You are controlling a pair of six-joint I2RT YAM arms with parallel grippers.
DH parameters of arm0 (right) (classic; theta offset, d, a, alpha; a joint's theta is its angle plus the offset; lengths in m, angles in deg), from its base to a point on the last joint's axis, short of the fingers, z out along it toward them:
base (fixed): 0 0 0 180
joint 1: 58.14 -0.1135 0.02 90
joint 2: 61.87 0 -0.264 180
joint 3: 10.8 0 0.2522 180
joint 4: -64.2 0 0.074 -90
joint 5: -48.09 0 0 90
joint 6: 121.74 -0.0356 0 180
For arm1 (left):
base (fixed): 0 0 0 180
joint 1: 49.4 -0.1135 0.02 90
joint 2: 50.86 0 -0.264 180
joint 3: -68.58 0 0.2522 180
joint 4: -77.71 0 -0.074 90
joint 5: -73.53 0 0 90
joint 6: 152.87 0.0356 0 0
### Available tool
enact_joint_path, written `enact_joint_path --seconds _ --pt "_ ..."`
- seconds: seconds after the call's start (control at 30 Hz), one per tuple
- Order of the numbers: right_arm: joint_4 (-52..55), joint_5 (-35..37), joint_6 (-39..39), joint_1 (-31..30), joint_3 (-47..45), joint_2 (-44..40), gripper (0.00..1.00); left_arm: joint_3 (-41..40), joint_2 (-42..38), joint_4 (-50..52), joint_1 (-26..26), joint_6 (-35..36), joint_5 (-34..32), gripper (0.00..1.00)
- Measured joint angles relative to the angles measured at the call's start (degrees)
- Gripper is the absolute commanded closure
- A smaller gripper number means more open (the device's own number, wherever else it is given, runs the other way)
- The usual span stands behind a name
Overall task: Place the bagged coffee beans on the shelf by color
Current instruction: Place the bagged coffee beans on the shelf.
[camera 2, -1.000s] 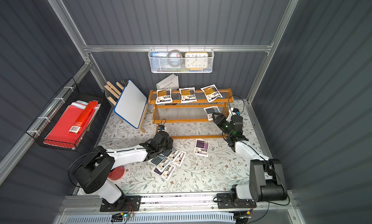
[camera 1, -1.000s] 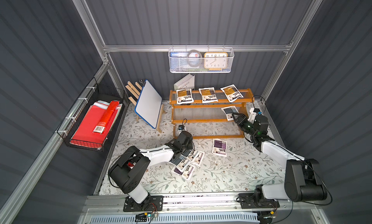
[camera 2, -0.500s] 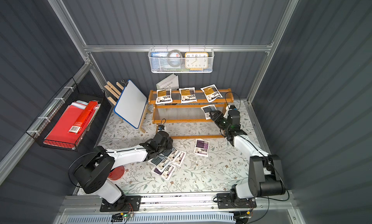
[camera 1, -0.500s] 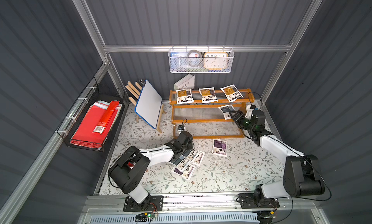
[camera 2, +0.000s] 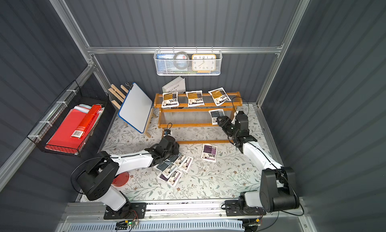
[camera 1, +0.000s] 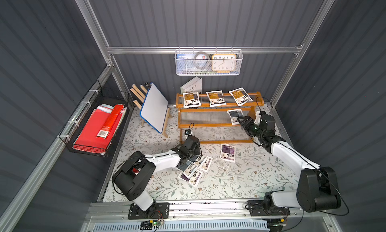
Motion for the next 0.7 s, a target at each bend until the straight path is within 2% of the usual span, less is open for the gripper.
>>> enact_joint_path --seconds 0.17,0.43,0.53,0.7 --pt "6.16 2.67 3.21 -0.04 -5.75 -3.56 0.30 0.00 -0.83 0.90 -0.15 0.02 -0.79 0.56" --pt "15.10 2.67 9.84 -1.01 -14.34 -18.69 0.31 -1.44 -5.07 3.02 -1.97 0.04 -0.79 0.56" --pt "15.74 -0.13 12.33 -4.46 -15.28 -21.46 0.31 -2.64 -6.80 4.42 -2.95 0.07 -0.63 0.56" --pt "15.41 -4.98 15.67 -14.82 -15.23 -18.99 0.31 -5.66 -10.47 6.75 -5.68 0.04 0.59 0.55"
